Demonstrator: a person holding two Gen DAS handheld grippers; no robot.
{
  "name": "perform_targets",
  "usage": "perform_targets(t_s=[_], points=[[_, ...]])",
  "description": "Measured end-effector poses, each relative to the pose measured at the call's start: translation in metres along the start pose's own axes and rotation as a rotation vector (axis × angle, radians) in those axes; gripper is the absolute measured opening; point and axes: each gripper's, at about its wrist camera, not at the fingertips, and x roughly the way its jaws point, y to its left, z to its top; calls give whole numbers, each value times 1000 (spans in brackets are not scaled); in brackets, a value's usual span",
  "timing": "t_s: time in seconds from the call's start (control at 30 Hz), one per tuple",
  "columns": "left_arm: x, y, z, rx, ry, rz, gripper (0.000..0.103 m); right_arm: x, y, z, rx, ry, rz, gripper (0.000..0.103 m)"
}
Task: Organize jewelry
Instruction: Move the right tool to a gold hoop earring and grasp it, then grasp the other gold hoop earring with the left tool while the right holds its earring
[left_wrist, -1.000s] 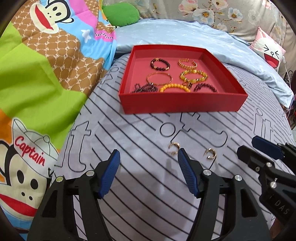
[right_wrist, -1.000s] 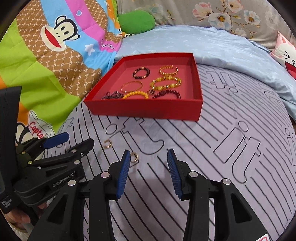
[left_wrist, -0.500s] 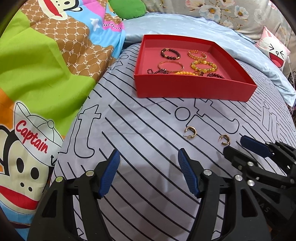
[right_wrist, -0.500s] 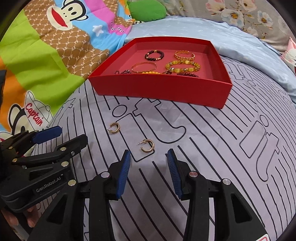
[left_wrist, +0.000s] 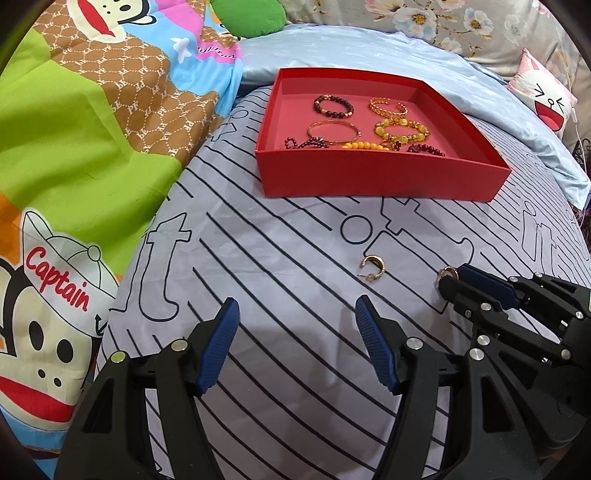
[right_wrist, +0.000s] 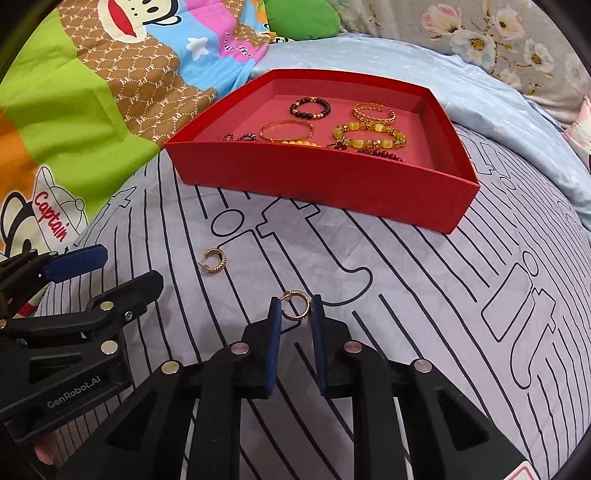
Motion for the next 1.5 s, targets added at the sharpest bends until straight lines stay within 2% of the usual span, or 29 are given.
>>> perform_targets(t_s=[0.27, 0.43, 0.57, 0.73, 0.97, 1.23, 1.5], points=[[4, -15, 9, 21, -17, -55, 62, -19, -20, 1, 73, -22, 12, 15], [15, -26, 15, 29, 0, -89, 60, -26, -33, 0, 109, -32, 11, 15], [24, -30, 16, 35, 15, -102, 52, -28, -39, -1, 130, -34, 10, 15], [28, -35, 17, 56, -3, -92, 42, -29, -43, -3, 139, -34, 10, 15], [28, -40, 19, 77, -5, -114, 18, -28, -43, -3, 143, -32, 13, 15], [23, -45, 16, 90, 0, -137, 16, -34, -42, -2, 142, -47, 14, 15], [0, -50, 21, 100, -40, -159, 16, -50, -38, 5, 137, -83, 22, 15]])
